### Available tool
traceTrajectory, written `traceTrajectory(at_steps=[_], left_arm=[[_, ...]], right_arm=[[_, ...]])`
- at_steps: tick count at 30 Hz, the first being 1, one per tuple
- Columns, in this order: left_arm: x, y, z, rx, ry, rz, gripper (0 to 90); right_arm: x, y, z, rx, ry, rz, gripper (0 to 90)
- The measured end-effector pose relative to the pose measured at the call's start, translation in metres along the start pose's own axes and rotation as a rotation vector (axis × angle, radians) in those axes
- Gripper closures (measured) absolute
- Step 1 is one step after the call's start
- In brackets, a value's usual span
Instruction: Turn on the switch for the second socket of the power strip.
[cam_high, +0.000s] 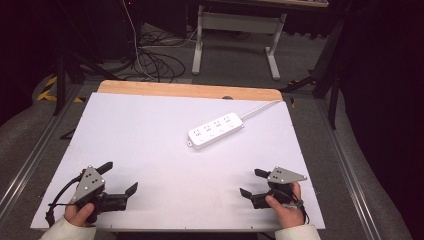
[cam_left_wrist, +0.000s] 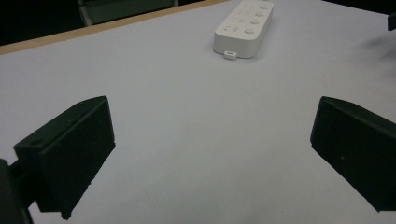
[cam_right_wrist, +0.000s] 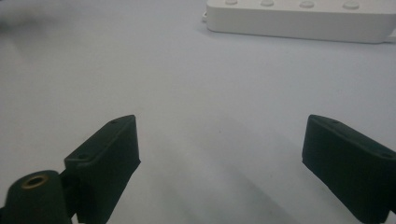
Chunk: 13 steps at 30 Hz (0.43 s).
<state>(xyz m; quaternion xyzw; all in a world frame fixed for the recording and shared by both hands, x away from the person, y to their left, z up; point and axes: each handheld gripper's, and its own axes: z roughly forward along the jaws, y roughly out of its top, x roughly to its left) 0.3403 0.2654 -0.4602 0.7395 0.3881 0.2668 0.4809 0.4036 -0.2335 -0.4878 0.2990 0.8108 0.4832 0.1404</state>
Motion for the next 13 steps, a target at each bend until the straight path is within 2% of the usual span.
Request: traceTrajectory(at_steps=[3, 6, 10, 13], left_arm=[[0.0005, -0.0011, 0.0009, 0.0, 0.001, 0.018, 0.2], [0.0014, -0.0035, 0.0025, 0.001, 0.019, 0.04, 0.2], [0.0056, -0.0045, 0.0024, -0.012, -0.004, 0.005, 0.2], [0.0058, -0.0045, 0.0033, -0.007, -0.003, 0.009, 0.2]], right_arm=[[-0.001, -0.0016, -0.0013, -0.013, 0.002, 0.028, 11.3], [-0.0017, -0.001, -0.0006, -0.01, -0.01, 0.03, 11.3], [-0.0014, -0.0013, 0.0005, 0.008, -0.01, 0.02, 10.6], [-0.0003, -0.0014, -0.0002, 0.004, 0.005, -0.001, 10.3]])
